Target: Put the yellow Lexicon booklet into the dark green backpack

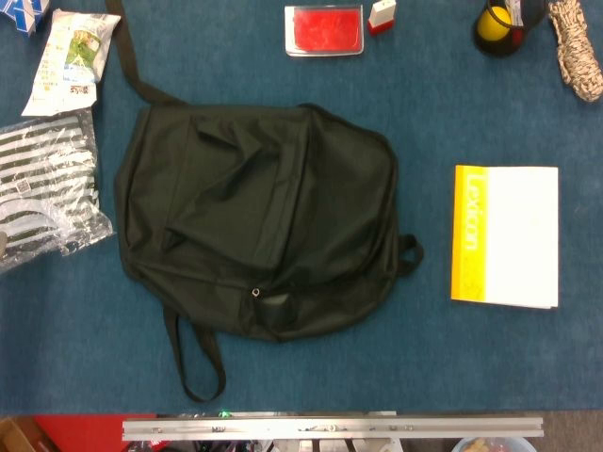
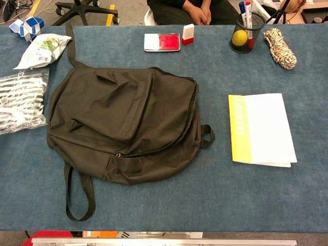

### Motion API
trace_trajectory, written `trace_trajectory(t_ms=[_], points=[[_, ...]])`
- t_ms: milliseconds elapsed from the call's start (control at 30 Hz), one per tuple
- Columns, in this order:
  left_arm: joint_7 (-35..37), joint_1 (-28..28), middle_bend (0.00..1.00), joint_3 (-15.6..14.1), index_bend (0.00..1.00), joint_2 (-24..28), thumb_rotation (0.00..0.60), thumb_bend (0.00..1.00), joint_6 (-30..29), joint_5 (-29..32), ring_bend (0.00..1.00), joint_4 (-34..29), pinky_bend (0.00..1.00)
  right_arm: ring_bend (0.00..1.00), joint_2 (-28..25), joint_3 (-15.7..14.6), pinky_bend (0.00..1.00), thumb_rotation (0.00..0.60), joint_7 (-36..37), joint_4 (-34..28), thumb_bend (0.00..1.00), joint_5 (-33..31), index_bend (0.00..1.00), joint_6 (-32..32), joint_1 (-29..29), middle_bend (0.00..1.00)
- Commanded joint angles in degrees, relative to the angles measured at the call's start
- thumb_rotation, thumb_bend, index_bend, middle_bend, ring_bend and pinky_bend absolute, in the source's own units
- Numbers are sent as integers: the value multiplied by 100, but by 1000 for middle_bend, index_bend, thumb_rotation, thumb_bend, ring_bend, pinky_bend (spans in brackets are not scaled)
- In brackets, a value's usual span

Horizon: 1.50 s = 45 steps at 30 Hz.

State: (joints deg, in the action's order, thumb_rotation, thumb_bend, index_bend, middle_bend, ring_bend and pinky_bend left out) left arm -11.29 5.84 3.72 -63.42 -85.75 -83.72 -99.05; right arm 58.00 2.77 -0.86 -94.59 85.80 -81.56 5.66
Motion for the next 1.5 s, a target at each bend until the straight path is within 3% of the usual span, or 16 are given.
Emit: trace_trajectory(t_ms=[33, 367, 667, 900, 1100, 1500], points=[[-15, 11, 84, -4, 111, 2, 600, 241, 25, 5, 108, 2, 70, 113, 12, -3, 193, 600, -18, 7, 110, -11, 81, 45, 22, 233], [34, -9, 85, -3, 111, 3, 600, 241, -22, -11, 111, 15, 70, 113, -48, -10, 193, 600, -3, -118, 110, 87, 81, 163, 127, 233], [97, -7, 85, -58, 111, 48, 600, 241, 40, -48, 111, -18, 70, 113, 34, -291, 193, 600, -251, -399, 110, 454, 81, 1070, 592, 233], [175, -54, 85, -119, 111, 94, 600, 241, 62, -36, 111, -27, 70, 113, 480, -468, 196, 600, -505, -303, 101, 489, 81, 1906, 998, 233], [217, -110, 85, -169, 111, 127, 600, 241, 53, -26, 111, -39, 70, 113, 926, -668, 177, 600, -709, -204, 29, 488, 81, 2406, 1200, 217], [334, -133, 85, -229, 110, 146, 600, 241, 94, -83, 111, 3, 70, 47, 1463, -837, 54, 600, -1450, 112, 0, 385, 53, 2383, 1131, 139]])
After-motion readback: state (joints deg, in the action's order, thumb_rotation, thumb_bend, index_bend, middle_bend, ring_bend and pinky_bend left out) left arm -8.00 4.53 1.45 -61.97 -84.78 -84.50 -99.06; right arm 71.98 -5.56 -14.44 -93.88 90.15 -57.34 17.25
